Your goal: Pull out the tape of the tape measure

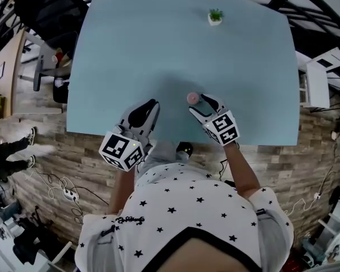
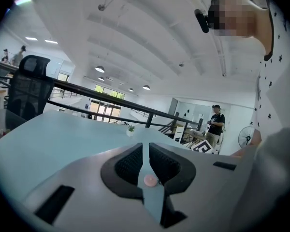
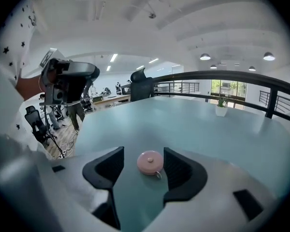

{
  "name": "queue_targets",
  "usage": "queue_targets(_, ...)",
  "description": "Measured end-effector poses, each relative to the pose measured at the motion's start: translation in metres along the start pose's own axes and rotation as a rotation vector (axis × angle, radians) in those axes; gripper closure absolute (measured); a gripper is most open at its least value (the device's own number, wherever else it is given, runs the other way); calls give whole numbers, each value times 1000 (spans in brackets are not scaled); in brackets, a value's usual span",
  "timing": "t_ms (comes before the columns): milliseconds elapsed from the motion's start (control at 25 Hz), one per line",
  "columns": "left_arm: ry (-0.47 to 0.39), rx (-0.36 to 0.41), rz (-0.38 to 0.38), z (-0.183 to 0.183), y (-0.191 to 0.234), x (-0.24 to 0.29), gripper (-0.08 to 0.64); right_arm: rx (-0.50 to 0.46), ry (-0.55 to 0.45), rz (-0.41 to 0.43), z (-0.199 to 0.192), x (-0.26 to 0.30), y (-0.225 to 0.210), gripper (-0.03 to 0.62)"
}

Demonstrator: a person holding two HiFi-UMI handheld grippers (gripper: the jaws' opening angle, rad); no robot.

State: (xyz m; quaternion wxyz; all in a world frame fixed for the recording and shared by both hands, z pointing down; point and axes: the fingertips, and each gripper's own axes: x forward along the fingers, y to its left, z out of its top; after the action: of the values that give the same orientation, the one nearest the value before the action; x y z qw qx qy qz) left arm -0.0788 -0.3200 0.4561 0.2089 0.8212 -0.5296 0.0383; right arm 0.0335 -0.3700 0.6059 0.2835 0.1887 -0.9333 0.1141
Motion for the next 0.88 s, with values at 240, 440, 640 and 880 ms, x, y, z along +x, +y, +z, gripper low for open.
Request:
queue_targets(240,3,0,1,3,15,0,514,-73,80,-2,-14,20,-4,330)
queue_targets(440,6,-4,-6,6,20,5,514,-69,142,2,-23,28,-8,318)
queue_targets(640,3,-12,-3,9,28,5,514,-77,180,5,-30,35,-9,322)
queue_targets(880,0,-20,-5,9,32,2,514,-108,191,22,-30,35,-2,377)
